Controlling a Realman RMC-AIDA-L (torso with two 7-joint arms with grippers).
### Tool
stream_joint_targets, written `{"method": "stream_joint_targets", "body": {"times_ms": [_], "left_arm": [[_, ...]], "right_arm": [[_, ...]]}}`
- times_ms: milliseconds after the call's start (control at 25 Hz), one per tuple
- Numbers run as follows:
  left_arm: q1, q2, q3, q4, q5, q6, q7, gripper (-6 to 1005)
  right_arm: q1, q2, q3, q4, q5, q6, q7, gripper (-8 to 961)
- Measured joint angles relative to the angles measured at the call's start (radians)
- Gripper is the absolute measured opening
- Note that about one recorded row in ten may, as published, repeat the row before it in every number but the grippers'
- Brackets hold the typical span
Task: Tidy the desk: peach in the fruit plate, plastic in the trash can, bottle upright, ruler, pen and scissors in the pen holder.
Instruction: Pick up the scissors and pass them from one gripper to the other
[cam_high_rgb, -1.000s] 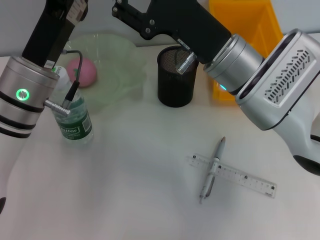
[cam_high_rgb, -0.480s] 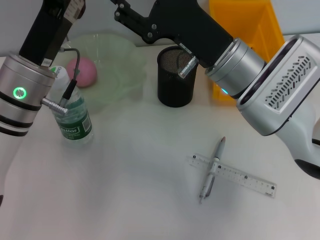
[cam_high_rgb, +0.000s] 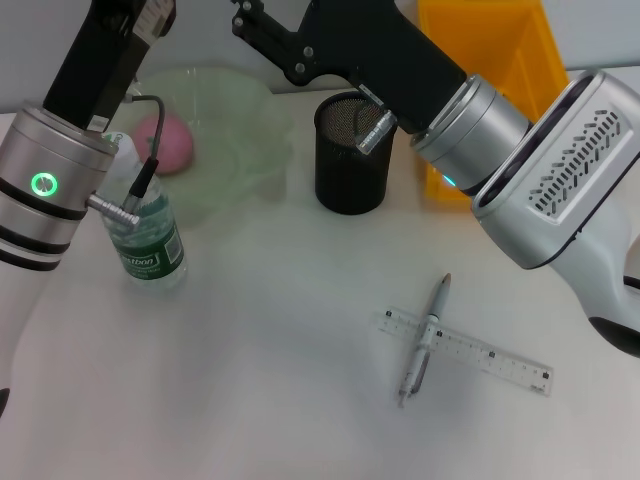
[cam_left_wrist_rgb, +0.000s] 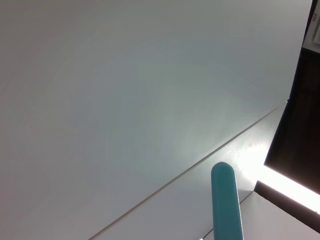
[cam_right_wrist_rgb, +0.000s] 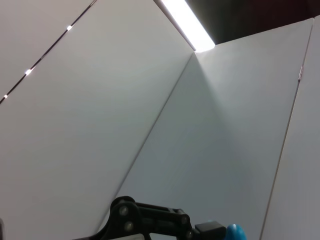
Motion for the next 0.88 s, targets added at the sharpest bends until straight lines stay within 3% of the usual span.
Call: {"method": "stream_joint_targets", "body": {"times_ms": [160,440,520,880], "left_arm": [[0.002,0.0,0.0,-0.001,0.0,-0.004,0.0,242],[0.002,0.0,0.0,0.001,0.0,-0.004,0.0,242],[0.002,0.0,0.0,0.001,0.0,-0.005,0.0,242],[0.0,0.0,0.0,-0.002,0.0,-0.011,0.0,242]], "right_arm": [[0.001,0.0,0.001,-0.002,0.0,0.0,0.0,726],[0.001,0.0,0.001,-0.003,0.002,0.0,0.0,507],[0.002,0.0,0.001,-0.003,0.002,-0.001,0.0,385],[0.002,0.0,0.001,-0.001,0.002,-0.004,0.0,382]]}}
